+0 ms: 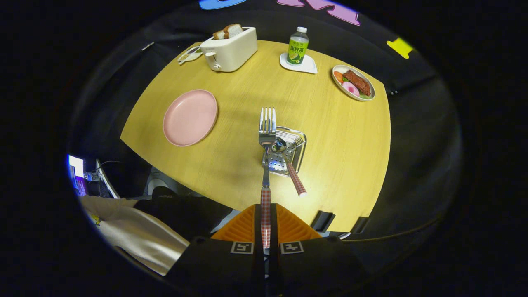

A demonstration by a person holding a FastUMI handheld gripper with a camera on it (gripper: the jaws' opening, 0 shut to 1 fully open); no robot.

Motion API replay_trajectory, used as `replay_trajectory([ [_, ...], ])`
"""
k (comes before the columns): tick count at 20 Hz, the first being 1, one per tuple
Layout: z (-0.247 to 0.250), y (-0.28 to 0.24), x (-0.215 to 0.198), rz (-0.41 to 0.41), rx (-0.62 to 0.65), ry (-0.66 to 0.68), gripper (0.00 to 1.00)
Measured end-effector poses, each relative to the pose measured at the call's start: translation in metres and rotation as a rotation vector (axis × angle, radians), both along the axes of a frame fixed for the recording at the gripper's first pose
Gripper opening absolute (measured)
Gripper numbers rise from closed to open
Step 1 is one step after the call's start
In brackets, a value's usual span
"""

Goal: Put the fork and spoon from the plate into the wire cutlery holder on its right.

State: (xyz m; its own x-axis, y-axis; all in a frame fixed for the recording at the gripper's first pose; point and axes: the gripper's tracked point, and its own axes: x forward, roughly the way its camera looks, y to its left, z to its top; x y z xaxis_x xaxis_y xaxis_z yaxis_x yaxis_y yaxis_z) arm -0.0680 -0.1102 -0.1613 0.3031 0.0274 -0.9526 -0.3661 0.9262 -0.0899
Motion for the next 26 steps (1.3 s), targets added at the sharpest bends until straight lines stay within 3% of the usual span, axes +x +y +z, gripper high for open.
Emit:
replay_trajectory([
  [6,0.007,-0.034,0.021,0.104,-0.058,0.168,0.09],
  [14,-0.022,-0.046,0.035,0.217,-0.129,0.445,0.09],
  [22,-0.042,-0.045,0.049,0.247,-0.182,0.603,0.09],
  [26,-0.053,-0.040,0.051,0.222,-0.193,0.649,0.11],
])
